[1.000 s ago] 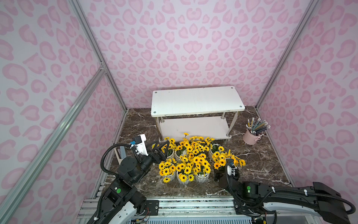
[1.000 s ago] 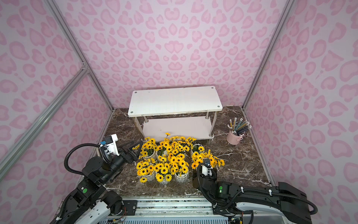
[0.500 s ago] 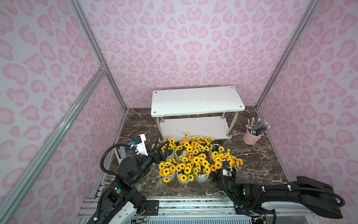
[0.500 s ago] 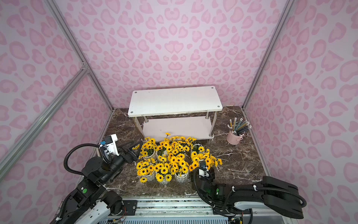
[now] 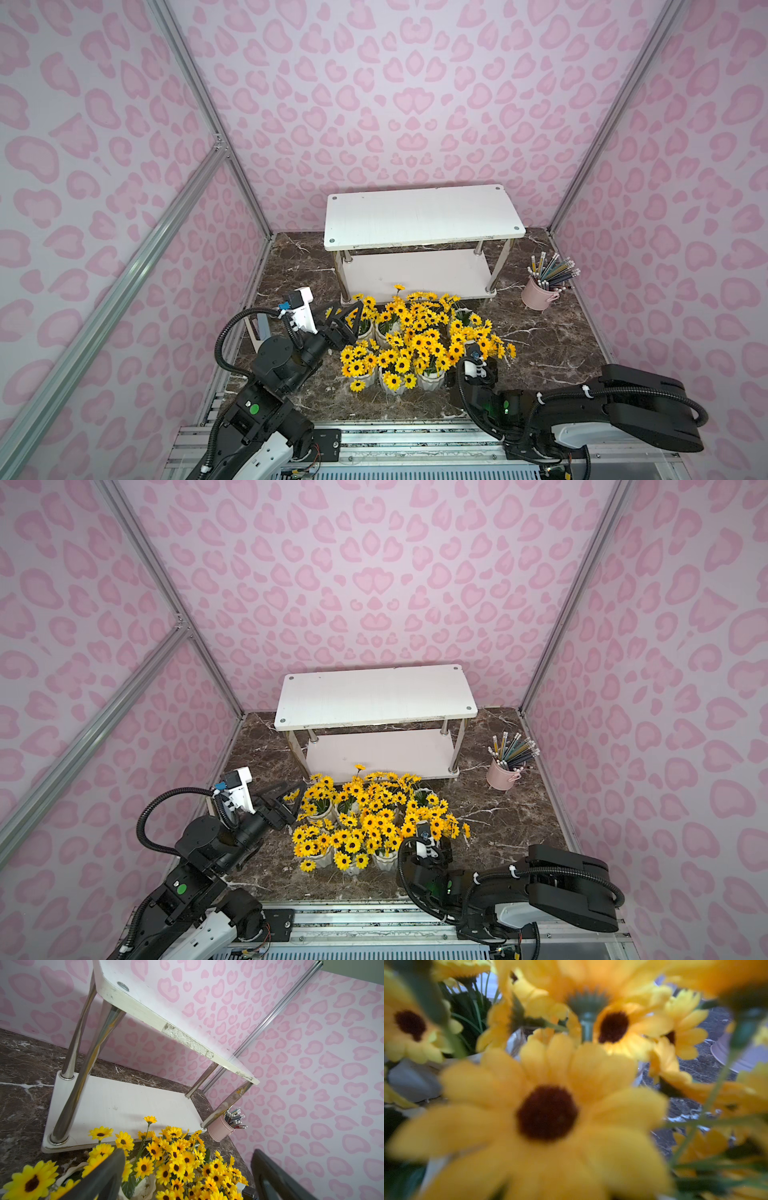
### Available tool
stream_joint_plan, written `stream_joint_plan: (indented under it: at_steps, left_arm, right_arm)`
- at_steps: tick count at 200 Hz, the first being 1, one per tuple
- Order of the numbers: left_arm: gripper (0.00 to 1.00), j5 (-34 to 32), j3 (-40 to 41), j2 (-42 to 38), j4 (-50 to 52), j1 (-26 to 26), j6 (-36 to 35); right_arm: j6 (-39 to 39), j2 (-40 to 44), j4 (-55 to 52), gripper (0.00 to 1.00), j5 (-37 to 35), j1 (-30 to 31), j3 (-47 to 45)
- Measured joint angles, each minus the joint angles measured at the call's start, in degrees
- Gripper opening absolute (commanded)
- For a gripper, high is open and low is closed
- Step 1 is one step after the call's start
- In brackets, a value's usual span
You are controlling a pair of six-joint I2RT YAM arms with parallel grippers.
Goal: Take the sunflower pots off the shelves
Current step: Place the sunflower pot at the center of the board.
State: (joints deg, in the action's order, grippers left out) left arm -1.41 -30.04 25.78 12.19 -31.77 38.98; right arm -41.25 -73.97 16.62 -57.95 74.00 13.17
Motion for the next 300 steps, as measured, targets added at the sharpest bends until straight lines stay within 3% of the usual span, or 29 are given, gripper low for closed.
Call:
stream_joint_plan:
  at_steps: [63, 178, 237, 300]
  left_arm:
    - [0.97, -0.11, -0.15, 0.15, 0.0, 0.0, -0.02]
    - [0.97, 0.33, -1.42, 1.09, 0.0, 0.0, -0.17]
    - [0.97, 0.31, -2.38, 0.76, 0.07, 0.0, -1.07]
    - [0.97, 0.22, -4.52, 0.79, 0.76, 0.0, -1.79]
  right_arm:
    - [-7.82, -0.92, -6.93, 0.98, -2.89, 2.16, 1.81]
    - [-4.7, 12.9, -11.89, 0.98, 0.52, 2.86, -0.04]
    - [-4.17, 20.41, -21.9, 0.98, 5.2, 3.21, 4.9]
    - [-4.31, 28.79, -32.87, 0.98, 5.49, 3.3, 10.1]
